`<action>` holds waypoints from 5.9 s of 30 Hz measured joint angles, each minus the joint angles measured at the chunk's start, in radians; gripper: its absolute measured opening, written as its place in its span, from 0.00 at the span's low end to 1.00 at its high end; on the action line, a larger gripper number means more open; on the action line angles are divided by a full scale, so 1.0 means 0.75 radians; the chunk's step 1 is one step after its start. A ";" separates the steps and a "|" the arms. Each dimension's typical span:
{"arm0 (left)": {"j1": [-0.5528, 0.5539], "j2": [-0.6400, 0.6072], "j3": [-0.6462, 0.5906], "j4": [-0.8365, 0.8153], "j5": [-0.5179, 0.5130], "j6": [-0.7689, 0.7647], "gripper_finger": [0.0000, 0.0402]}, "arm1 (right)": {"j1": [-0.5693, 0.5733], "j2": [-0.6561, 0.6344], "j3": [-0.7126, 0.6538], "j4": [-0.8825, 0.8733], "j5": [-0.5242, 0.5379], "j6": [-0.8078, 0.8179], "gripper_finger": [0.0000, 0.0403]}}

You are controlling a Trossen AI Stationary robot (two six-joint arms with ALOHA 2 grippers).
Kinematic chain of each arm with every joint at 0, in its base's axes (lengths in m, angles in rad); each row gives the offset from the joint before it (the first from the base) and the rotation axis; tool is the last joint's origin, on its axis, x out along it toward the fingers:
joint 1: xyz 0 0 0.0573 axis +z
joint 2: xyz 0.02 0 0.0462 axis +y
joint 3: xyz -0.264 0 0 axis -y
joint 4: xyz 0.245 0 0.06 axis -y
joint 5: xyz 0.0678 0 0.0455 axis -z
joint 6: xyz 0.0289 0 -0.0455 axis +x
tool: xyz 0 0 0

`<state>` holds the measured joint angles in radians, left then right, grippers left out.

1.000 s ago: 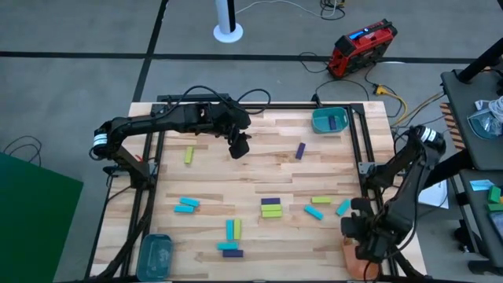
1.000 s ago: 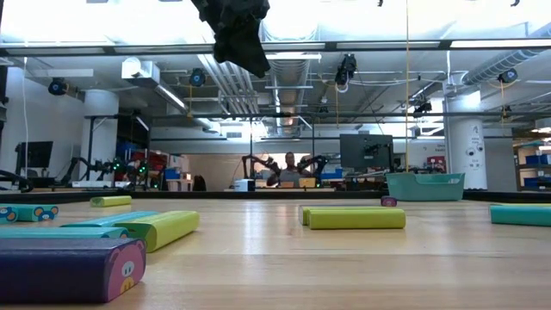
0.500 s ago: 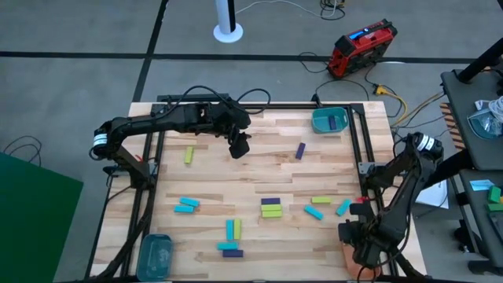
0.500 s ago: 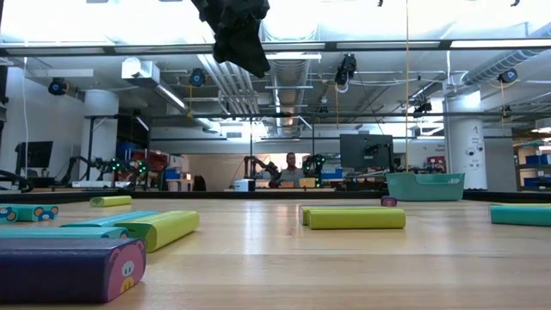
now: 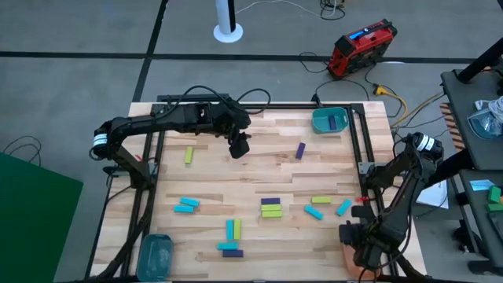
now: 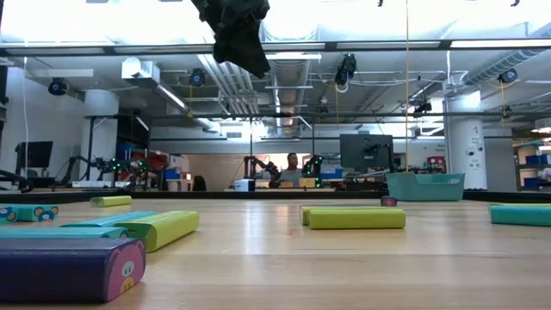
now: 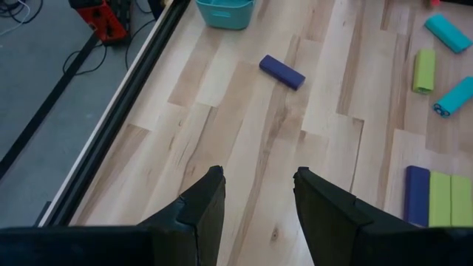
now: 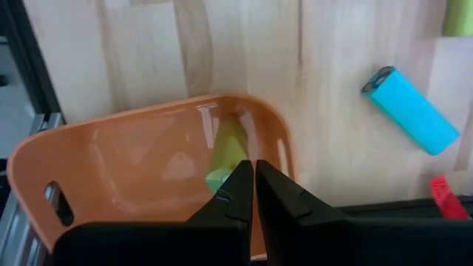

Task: Sort blocks
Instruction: Put the green block into the orange bin, then put the light blue block into the bottom blue bin

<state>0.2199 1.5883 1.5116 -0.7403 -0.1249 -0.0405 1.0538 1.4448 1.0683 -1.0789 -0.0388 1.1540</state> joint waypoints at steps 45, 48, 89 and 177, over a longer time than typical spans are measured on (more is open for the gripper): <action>-0.017 -0.127 -0.002 -0.214 0.008 -0.114 0.35 | -0.894 -0.094 0.154 -0.055 0.316 -0.806 0.02; -0.026 -0.187 -0.002 -0.217 0.022 -0.151 0.35 | -0.962 -0.118 0.114 0.038 0.317 -0.885 0.02; -0.416 -0.309 -0.567 -0.448 0.296 -0.308 0.35 | -1.514 -0.303 0.032 0.634 0.332 -1.095 0.02; -0.634 -0.224 -1.183 0.209 0.304 -0.306 0.38 | -1.533 -0.282 -0.023 0.607 0.367 -1.102 0.02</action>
<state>-0.2554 1.4200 0.6246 -0.5834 0.1028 -0.2703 -0.0960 1.2335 1.0512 -0.6235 0.2367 0.3278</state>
